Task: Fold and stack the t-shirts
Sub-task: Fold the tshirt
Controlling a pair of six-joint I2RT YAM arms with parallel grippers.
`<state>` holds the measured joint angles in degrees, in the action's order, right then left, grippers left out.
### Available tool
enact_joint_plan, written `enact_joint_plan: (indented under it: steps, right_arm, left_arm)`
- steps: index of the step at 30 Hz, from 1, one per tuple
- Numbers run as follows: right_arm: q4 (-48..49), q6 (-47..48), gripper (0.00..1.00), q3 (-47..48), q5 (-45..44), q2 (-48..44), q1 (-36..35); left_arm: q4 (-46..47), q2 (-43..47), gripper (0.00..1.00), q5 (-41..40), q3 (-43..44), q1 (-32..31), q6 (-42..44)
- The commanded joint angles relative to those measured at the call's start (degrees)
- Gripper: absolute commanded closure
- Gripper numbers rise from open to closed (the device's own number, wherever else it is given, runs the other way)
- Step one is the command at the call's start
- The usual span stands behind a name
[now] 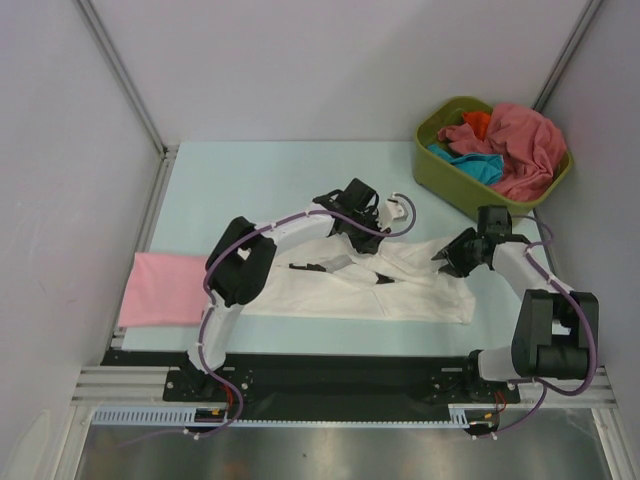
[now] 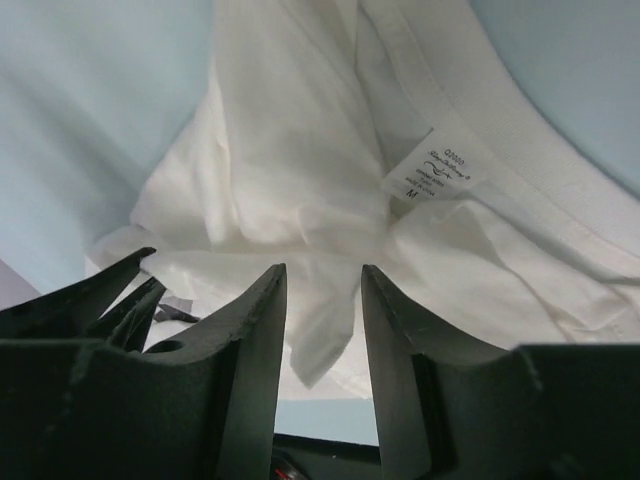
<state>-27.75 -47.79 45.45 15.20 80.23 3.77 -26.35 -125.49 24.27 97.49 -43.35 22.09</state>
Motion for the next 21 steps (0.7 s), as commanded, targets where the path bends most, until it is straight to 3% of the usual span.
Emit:
enact_joint_plan:
  steps: [1, 2, 7, 15, 18, 21]
  right_arm:
    - [0.8, 2.9, 0.59, 3.8, -5.7, -3.8, 0.8]
    - [0.3, 3.9, 0.58, 4.3, -6.8, -4.1, 0.9]
    - [-4.5, 8.8, 0.56, 6.0, -7.6, -5.1, 1.0]
    - [-12.2, 14.7, 0.64, 3.0, -8.0, -12.6, 0.8]
    - [-10.7, 14.4, 0.56, 0.7, -8.0, -13.8, 0.8]
    - [-8.6, 14.3, 0.54, 0.3, -6.2, -11.3, 0.5]
  left_arm:
    - [3.6, -0.3, 0.7, -6.5, 3.7, 0.4, -4.8]
    - [3.5, -0.4, 0.61, -7.0, 3.9, 0.4, -5.1]
    - [3.0, 0.0, 0.47, -8.4, 4.5, 0.4, -7.8]
    - [-0.7, 0.8, 0.46, -11.1, 7.2, 0.8, -8.3]
    - [-4.3, 3.2, 0.46, -10.7, 8.1, 1.9, -7.9]
    - [-9.4, 7.7, 0.46, -9.9, 7.5, 4.6, -6.8]
